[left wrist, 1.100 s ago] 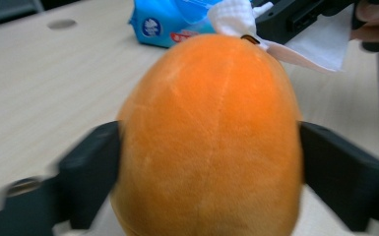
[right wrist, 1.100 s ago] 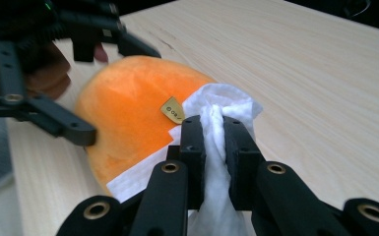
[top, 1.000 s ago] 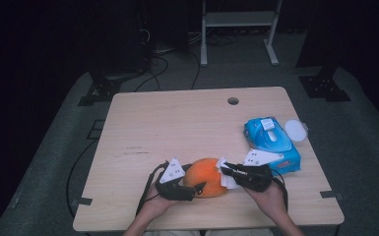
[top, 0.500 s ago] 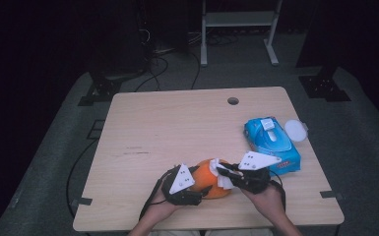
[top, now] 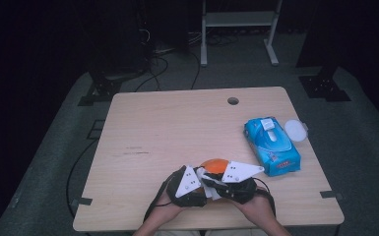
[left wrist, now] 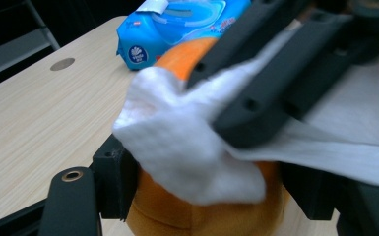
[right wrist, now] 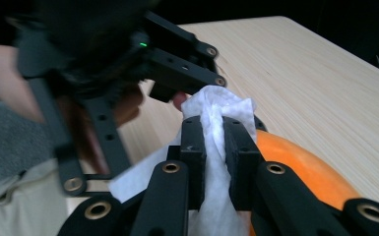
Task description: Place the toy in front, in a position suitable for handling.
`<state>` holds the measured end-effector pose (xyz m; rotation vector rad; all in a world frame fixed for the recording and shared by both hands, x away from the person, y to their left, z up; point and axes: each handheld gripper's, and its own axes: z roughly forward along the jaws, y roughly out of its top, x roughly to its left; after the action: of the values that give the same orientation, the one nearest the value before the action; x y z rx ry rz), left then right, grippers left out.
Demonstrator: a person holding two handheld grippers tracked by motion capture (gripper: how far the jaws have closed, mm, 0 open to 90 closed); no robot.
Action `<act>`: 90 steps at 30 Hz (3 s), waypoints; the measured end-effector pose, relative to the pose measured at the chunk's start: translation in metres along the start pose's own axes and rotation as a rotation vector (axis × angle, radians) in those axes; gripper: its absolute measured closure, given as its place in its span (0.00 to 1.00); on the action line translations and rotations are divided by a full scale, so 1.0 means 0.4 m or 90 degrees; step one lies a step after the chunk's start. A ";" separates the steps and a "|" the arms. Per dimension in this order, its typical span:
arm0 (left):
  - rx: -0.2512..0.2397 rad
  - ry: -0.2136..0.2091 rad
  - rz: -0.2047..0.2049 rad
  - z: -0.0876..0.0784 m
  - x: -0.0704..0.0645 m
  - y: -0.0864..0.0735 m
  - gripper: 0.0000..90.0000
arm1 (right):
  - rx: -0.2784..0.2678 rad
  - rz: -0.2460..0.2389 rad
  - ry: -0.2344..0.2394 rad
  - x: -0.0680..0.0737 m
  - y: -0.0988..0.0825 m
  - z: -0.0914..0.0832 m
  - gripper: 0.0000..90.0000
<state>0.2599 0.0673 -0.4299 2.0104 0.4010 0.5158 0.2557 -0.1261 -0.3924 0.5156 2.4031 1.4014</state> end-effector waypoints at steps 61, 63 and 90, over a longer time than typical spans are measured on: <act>-0.006 -0.030 -0.200 -0.013 0.081 -0.045 0.32 | 0.022 0.125 -0.082 -0.109 -0.088 -0.059 0.89; -0.003 -0.031 -0.198 -0.013 0.081 -0.047 0.32 | 0.010 0.109 -0.063 -0.088 -0.075 -0.054 0.89; 0.058 -0.125 -0.242 -0.025 0.115 -0.045 0.09 | 0.029 0.074 -0.008 -0.090 -0.078 -0.048 0.88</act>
<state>0.2930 0.1053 -0.4329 1.9851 0.6748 0.0641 0.2743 -0.1714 -0.4078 0.6846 2.4347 1.3881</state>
